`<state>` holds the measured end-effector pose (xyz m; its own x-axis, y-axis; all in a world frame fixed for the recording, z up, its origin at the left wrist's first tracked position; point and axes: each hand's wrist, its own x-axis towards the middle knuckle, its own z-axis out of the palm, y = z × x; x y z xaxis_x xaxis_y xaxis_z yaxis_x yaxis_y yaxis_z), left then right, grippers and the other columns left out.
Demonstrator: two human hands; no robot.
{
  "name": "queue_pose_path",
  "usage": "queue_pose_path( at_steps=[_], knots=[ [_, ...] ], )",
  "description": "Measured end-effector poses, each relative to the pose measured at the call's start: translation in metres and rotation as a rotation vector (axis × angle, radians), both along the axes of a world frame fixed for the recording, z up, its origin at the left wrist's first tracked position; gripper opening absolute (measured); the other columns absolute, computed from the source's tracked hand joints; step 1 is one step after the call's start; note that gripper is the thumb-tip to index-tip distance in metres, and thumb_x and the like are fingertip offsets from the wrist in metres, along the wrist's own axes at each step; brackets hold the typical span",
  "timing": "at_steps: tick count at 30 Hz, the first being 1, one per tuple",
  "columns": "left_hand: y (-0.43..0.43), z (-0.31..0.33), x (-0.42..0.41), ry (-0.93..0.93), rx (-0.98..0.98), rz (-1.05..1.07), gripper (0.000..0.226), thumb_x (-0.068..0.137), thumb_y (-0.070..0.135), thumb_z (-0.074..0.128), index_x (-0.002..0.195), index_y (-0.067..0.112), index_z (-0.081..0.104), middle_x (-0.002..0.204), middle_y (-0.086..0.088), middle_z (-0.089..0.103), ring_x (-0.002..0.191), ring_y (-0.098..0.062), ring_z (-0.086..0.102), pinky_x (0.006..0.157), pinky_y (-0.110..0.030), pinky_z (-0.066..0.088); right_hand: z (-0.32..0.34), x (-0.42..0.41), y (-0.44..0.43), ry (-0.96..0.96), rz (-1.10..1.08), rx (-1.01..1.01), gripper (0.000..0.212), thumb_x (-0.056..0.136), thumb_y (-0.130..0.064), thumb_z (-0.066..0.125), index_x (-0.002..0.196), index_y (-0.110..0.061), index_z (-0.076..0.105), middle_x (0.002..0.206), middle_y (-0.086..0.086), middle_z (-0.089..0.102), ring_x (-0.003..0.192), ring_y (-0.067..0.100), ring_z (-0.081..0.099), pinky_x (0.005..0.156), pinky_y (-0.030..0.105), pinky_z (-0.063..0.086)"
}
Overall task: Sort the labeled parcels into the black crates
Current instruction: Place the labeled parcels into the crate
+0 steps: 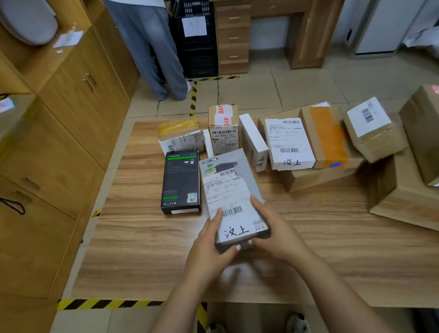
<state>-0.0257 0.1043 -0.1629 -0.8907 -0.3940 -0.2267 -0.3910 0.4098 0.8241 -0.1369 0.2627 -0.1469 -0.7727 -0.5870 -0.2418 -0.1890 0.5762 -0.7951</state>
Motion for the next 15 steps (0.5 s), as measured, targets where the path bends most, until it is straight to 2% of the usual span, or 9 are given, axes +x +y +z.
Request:
queue_pose_path(
  at_steps=[4, 6, 10, 13, 15],
  knots=[
    [-0.007, 0.02, -0.004, 0.054, -0.092, 0.045, 0.086, 0.072, 0.031, 0.082, 0.142, 0.05, 0.035, 0.141, 0.014, 0.048, 0.123, -0.006, 0.051, 0.098, -0.034, 0.049, 0.023, -0.005, -0.001, 0.034, -0.013, 0.017, 0.099, 0.069, -0.014, 0.083, 0.149, -0.039, 0.03, 0.146, -0.006, 0.047, 0.125, 0.012, 0.05, 0.098, 0.029, 0.047],
    [-0.01, 0.036, -0.008, 0.093, -0.171, 0.037, 0.084, 0.071, 0.033, 0.083, 0.142, 0.044, 0.04, 0.143, 0.011, 0.048, 0.127, -0.009, 0.048, 0.102, -0.034, 0.047, 0.041, -0.007, -0.003, 0.064, -0.01, 0.043, 0.098, 0.067, -0.024, 0.087, 0.148, -0.038, 0.033, 0.139, -0.006, 0.053, 0.117, 0.012, 0.054, 0.094, 0.028, 0.048],
    [-0.013, 0.083, -0.013, 0.187, -0.337, 0.04, 0.084, 0.072, 0.037, 0.083, 0.144, 0.037, 0.041, 0.147, 0.018, 0.037, 0.143, -0.005, 0.024, 0.11, -0.028, 0.034, 0.082, -0.009, -0.009, 0.133, -0.026, -0.021, 0.096, 0.066, -0.033, 0.088, 0.147, -0.034, 0.037, 0.138, -0.006, 0.053, 0.118, 0.012, 0.053, 0.093, 0.034, 0.053],
    [-0.018, 0.121, -0.015, 0.304, -0.398, 0.076, 0.084, 0.069, 0.037, 0.085, 0.143, 0.038, 0.043, 0.152, 0.007, 0.038, 0.144, -0.006, 0.024, 0.108, -0.035, 0.04, 0.115, -0.012, -0.015, 0.196, -0.032, -0.124, 0.093, 0.066, -0.034, 0.088, 0.145, -0.038, 0.038, 0.133, -0.01, 0.055, 0.115, 0.007, 0.053, 0.091, 0.034, 0.055],
    [-0.021, 0.144, -0.018, 0.385, -0.42, 0.113, 0.082, 0.068, 0.036, 0.085, 0.14, 0.04, 0.045, 0.152, 0.004, 0.039, 0.143, -0.006, 0.027, 0.103, -0.033, 0.043, 0.136, -0.016, -0.02, 0.263, -0.031, -0.187, 0.092, 0.066, -0.037, 0.088, 0.143, -0.041, 0.039, 0.129, -0.013, 0.057, 0.113, 0.004, 0.055, 0.092, 0.032, 0.054]
  ],
)
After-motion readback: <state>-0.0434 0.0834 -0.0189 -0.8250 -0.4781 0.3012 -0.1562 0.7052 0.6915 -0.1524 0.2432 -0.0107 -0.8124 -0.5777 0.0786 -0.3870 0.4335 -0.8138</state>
